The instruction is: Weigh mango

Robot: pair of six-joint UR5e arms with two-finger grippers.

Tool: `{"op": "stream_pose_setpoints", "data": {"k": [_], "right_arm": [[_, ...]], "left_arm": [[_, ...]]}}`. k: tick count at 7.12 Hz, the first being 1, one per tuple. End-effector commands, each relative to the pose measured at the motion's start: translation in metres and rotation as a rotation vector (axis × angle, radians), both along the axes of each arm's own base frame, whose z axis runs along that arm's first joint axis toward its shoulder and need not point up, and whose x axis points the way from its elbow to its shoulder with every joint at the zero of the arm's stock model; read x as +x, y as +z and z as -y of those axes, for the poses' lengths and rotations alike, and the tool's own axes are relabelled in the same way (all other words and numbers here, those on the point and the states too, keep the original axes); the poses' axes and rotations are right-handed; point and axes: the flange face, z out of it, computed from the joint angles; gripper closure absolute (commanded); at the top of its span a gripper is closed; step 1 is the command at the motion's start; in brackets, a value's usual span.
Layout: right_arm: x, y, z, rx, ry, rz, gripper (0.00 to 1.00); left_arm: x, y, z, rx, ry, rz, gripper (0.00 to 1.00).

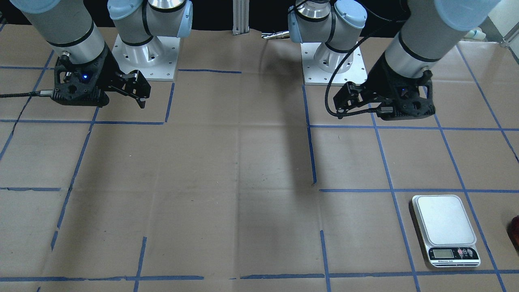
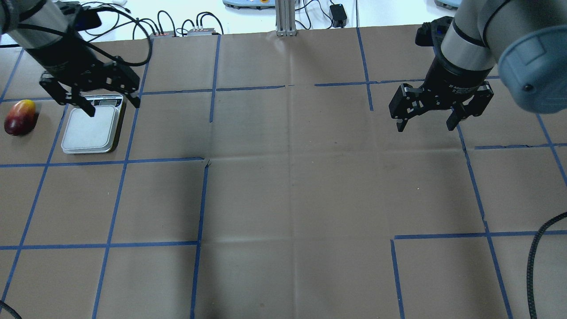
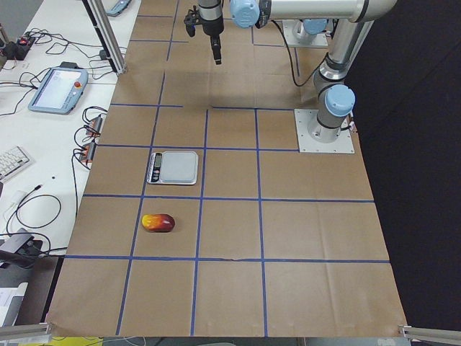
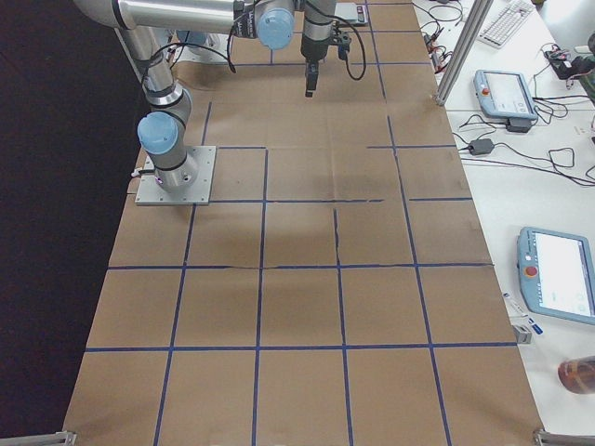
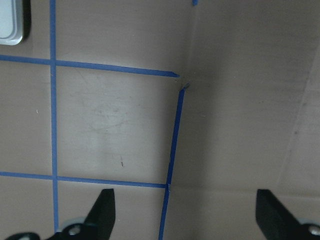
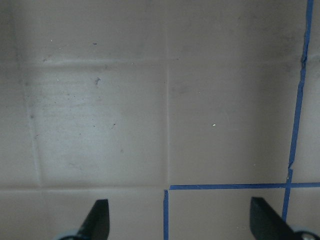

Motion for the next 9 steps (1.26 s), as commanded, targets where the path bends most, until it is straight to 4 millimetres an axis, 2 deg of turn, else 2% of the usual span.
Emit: {"op": "stream_pose_setpoints", "data": {"k": [1, 8, 9], "right_arm": [[0.000, 0.000, 0.000, 0.000, 0.000, 0.000, 0.00], [0.000, 0.000, 0.000, 0.000, 0.000, 0.000, 0.00], [0.000, 0.000, 0.000, 0.000, 0.000, 0.000, 0.00]], "left_arm": [[-0.010, 0.000, -0.005, 0.001, -0.009, 0.002, 0.00], [-0.008, -0.002, -0.005, 0.005, -0.008, 0.002, 0.00], [0.017, -0.007, 0.005, 0.015, 0.016, 0.031, 0.00]]}}
